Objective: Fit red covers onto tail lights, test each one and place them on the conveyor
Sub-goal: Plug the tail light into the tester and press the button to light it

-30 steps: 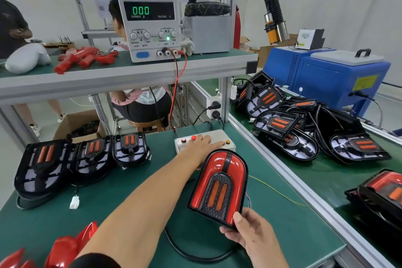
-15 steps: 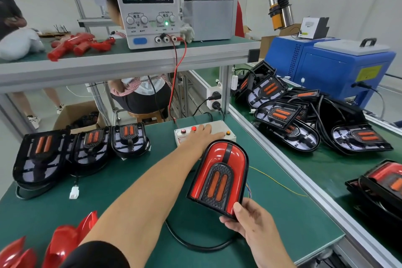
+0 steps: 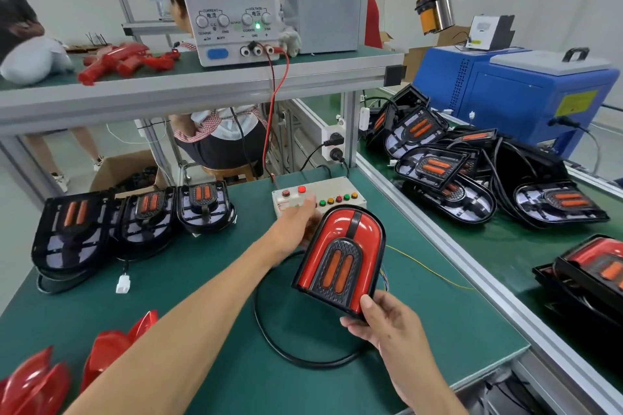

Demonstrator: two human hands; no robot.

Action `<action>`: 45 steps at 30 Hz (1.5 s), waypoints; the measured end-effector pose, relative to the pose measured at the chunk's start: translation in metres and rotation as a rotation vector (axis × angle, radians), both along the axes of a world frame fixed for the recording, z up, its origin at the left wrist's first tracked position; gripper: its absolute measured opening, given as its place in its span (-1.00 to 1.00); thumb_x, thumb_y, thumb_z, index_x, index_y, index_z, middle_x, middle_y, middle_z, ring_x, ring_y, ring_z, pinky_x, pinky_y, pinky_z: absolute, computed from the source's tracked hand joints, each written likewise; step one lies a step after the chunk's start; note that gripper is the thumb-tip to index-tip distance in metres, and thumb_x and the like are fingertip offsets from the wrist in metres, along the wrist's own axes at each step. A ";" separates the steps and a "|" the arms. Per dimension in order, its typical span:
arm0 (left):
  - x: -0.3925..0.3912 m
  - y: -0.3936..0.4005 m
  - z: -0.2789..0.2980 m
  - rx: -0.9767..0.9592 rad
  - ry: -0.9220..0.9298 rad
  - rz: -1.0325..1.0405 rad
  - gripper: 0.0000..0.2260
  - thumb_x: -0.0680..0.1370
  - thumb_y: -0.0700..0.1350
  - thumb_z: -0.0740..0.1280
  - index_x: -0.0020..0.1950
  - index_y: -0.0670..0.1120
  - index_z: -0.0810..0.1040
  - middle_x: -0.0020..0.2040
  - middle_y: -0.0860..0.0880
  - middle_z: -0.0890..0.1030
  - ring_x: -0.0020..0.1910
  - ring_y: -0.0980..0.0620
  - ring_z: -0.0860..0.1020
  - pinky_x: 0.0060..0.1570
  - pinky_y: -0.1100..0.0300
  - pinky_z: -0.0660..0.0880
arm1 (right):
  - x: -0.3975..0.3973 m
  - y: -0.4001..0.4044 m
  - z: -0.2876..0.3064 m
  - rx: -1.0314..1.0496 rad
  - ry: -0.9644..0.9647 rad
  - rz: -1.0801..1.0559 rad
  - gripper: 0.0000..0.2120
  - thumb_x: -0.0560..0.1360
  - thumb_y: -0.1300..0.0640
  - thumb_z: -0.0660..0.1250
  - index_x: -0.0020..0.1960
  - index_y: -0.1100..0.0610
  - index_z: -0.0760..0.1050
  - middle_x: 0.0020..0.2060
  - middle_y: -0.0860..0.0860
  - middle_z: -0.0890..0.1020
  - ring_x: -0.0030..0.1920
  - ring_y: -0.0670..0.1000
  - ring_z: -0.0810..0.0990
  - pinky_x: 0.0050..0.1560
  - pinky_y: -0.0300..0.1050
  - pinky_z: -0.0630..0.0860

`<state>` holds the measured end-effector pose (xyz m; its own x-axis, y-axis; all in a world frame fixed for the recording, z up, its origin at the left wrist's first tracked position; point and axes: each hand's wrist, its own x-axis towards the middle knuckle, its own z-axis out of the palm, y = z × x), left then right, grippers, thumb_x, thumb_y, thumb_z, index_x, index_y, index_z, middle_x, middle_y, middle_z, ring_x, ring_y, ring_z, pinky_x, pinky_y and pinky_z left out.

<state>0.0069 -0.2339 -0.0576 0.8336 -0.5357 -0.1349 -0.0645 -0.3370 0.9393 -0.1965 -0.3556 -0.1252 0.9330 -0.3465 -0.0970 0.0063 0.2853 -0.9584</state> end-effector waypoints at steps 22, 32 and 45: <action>-0.009 0.006 -0.019 -0.158 0.074 0.174 -0.46 0.73 0.17 0.02 -0.03 -0.16 0.64 -0.27 -0.03 0.72 -0.30 0.10 0.69 -0.31 0.33 0.56 | 0.002 -0.092 0.027 -0.829 0.488 -0.335 -0.78 0.61 0.16 0.21 0.15 0.27 0.50 -0.46 0.04 0.67 -0.57 -0.12 0.58 -0.36 -0.20 0.41; -0.010 0.008 -0.020 -0.133 0.066 0.195 -0.47 0.72 0.20 0.02 0.04 -0.14 0.63 -0.25 -0.01 0.72 -0.24 0.09 0.71 -0.25 0.30 0.57 | 0.000 -0.048 0.021 -0.774 0.234 -0.341 -0.87 0.60 0.15 0.32 -0.08 0.02 0.60 -0.30 -0.06 0.68 -0.43 -0.18 0.65 -0.31 -0.29 0.53; -0.008 0.011 -0.026 -0.076 -0.005 0.098 -0.48 0.70 0.25 0.02 -0.02 -0.03 0.66 -0.17 -0.03 0.74 -0.16 0.06 0.72 -0.03 0.23 0.60 | 0.024 -0.008 0.015 -0.337 0.167 0.059 -0.81 0.68 0.12 0.23 0.12 0.15 0.60 -0.33 0.05 0.65 -0.35 0.00 0.57 -0.28 -0.12 0.53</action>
<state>-0.0011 -0.2229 -0.0835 0.8829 -0.4602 -0.0929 -0.0394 -0.2699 0.9621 -0.1729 -0.3633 -0.1100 0.9333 -0.3311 -0.1391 -0.1648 -0.0506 -0.9850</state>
